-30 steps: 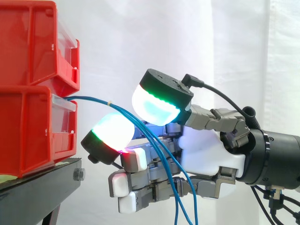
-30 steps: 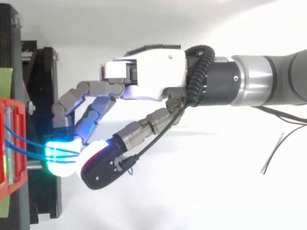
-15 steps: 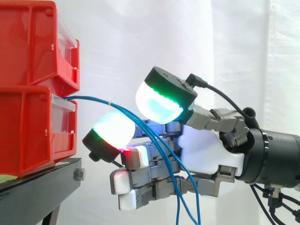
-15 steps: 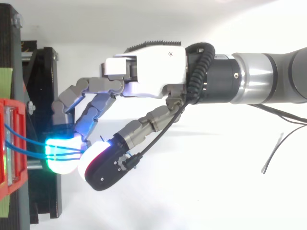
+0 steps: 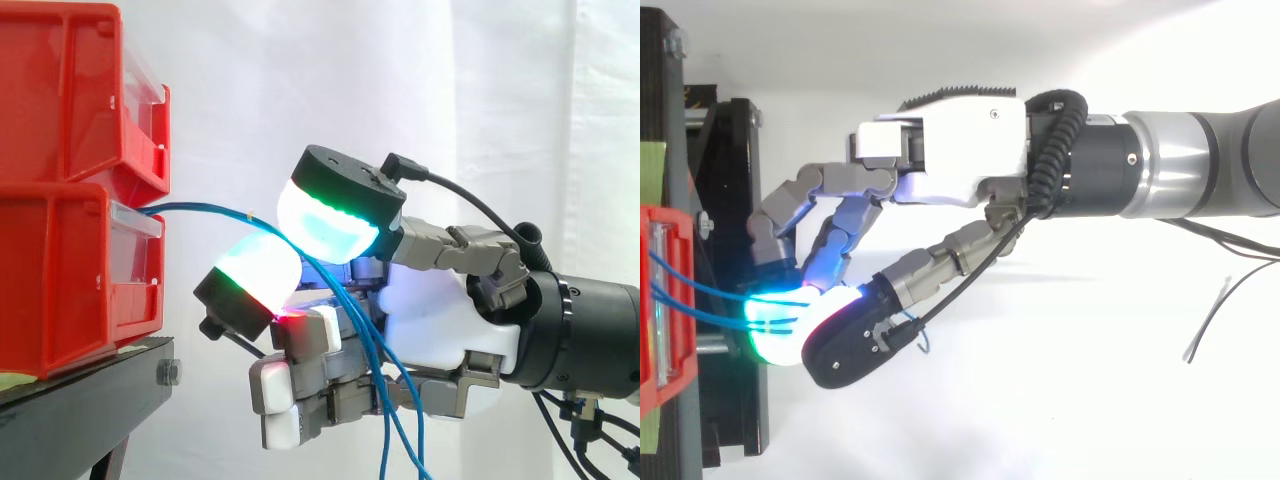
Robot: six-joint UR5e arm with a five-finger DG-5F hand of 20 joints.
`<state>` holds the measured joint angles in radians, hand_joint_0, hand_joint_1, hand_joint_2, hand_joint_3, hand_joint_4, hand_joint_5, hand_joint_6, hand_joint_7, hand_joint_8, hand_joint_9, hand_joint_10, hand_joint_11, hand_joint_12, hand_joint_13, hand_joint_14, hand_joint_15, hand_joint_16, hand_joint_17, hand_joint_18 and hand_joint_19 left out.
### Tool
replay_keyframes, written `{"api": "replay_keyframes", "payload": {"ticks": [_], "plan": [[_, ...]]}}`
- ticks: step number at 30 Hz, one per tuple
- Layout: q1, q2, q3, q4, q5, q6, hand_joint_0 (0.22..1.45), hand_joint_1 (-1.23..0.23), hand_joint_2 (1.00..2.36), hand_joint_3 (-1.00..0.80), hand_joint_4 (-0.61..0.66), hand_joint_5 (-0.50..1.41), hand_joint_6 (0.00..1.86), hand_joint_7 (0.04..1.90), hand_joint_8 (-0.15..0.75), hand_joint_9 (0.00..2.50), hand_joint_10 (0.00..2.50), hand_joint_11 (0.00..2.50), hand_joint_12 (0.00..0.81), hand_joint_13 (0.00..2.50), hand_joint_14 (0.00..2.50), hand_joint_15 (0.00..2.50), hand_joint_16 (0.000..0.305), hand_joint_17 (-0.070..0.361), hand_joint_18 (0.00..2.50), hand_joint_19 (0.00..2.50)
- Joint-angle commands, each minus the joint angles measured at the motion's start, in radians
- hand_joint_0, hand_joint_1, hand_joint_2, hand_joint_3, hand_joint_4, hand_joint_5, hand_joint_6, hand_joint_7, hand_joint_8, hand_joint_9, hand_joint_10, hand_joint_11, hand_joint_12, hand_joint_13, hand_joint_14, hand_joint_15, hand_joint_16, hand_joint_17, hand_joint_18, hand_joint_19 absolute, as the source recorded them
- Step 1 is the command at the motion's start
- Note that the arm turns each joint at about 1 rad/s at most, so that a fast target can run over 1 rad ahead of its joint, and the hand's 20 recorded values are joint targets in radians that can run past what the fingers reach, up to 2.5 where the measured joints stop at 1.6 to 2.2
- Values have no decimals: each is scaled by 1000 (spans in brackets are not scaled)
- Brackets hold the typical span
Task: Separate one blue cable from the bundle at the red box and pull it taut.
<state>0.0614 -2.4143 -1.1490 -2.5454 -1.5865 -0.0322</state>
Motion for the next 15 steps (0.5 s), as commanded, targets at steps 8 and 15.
{"api": "replay_keyframes", "payload": {"ticks": [8, 15], "plan": [[0, 0, 0, -4, -1, 0, 630, -780, 1025, -159, -2, -171, 922, 1188, 320, 1006, 29, 1036, 333, 931, 24, 632, 39, 89, 766, 492], [0, 1, 0, -4, -1, 0, 705, -864, 1016, -320, -43, -178, 930, 1204, 313, 1000, 29, 1044, 324, 942, 25, 643, 38, 86, 775, 476]]}}
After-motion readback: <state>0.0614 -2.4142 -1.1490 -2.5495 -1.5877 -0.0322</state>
